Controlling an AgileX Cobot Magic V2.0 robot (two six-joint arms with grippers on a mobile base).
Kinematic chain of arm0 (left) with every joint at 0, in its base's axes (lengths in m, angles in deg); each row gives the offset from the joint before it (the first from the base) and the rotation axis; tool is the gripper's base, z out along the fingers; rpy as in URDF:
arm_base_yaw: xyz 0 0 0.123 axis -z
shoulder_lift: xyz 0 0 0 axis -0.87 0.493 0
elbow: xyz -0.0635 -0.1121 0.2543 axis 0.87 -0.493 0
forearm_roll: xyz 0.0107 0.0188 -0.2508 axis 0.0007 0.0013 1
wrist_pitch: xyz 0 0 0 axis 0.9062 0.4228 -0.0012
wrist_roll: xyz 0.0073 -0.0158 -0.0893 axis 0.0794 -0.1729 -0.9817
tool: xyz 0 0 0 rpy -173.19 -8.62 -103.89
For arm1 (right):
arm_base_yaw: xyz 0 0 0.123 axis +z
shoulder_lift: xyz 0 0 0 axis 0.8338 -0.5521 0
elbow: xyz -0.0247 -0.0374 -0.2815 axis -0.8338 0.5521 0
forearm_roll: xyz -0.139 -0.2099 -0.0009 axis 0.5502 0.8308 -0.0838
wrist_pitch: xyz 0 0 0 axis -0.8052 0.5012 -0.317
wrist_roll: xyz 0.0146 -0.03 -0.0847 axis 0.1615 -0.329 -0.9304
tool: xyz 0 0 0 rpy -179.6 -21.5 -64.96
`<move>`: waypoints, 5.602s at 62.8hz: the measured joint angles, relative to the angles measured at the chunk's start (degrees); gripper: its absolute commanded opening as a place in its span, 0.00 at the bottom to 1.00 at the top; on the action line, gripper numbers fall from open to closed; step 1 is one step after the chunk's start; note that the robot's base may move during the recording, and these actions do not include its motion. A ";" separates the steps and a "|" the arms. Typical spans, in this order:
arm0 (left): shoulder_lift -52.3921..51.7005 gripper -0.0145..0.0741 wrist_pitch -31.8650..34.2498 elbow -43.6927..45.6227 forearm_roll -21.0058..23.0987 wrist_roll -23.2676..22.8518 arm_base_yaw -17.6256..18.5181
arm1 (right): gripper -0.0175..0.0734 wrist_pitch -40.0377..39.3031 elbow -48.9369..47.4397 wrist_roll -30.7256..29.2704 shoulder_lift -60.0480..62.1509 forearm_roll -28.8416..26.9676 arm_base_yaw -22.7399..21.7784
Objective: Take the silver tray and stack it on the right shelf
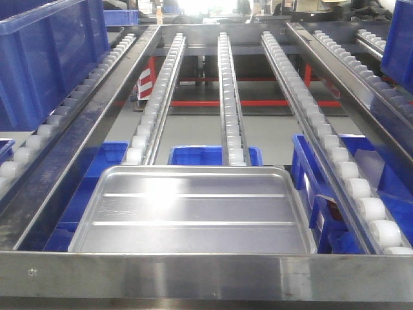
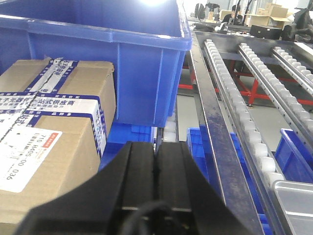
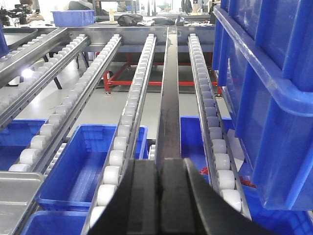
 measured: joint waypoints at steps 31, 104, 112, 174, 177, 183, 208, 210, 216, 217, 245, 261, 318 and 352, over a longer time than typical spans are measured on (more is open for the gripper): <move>0.00 0.05 0.00 0.00 0.00 0.00 0.00 | 0.25 0.00 0.00 0.00 0.00 0.00 0.00; 19.28 0.06 -26.41 34.97 4.39 0.47 5.36 | 0.66 14.16 -27.10 0.00 -14.41 -3.12 2.63; 25.54 0.06 -29.03 36.11 8.27 5.07 9.78 | 0.71 18.05 -27.29 0.00 -17.21 -3.54 6.51; 69.19 0.58 -42.92 56.52 16.45 11.02 30.85 | 0.71 31.02 -48.48 2.38 -66.19 -9.31 32.34; 71.58 0.58 -43.68 58.20 14.72 8.58 30.85 | 0.71 32.16 -49.62 3.74 -68.71 -9.31 32.00; 76.01 0.58 -44.49 61.72 7.66 0.37 30.85 | 0.71 32.98 -51.41 7.80 -73.40 -6.64 30.71; 90.91 0.58 -51.60 69.70 -13.85 -28.74 36.99 | 0.71 34.06 -58.11 23.64 -87.58 3.14 30.04; 91.82 0.58 -51.60 69.70 -14.71 -31.43 36.99 | 0.71 34.06 -58.62 23.74 -88.22 3.14 30.04; 93.53 0.58 -51.40 69.70 -16.88 -36.08 36.85 | 0.71 34.06 -59.20 23.96 -89.99 3.44 30.04; 93.64 0.58 -51.25 69.70 -16.99 -36.48 36.74 | 0.71 34.06 -59.25 23.96 -90.20 3.44 30.04; 100.12 0.58 -45.62 69.70 -15.82 -38.41 36.52 | 0.71 32.68 -59.38 24.28 -95.61 3.44 30.04; 101.59 0.58 -42.56 67.83 -15.69 -38.41 36.52 | 0.71 32.54 -59.38 24.28 -98.31 3.54 30.04; 102.20 0.44 -38.80 64.75 -12.31 -38.41 33.84 | 0.40 32.06 -59.93 24.37 -100.54 3.14 30.04; 102.43 0.06 -39.67 65.07 -11.89 -38.41 33.58 | 0.26 32.41 -60.02 24.97 -100.43 3.54 29.79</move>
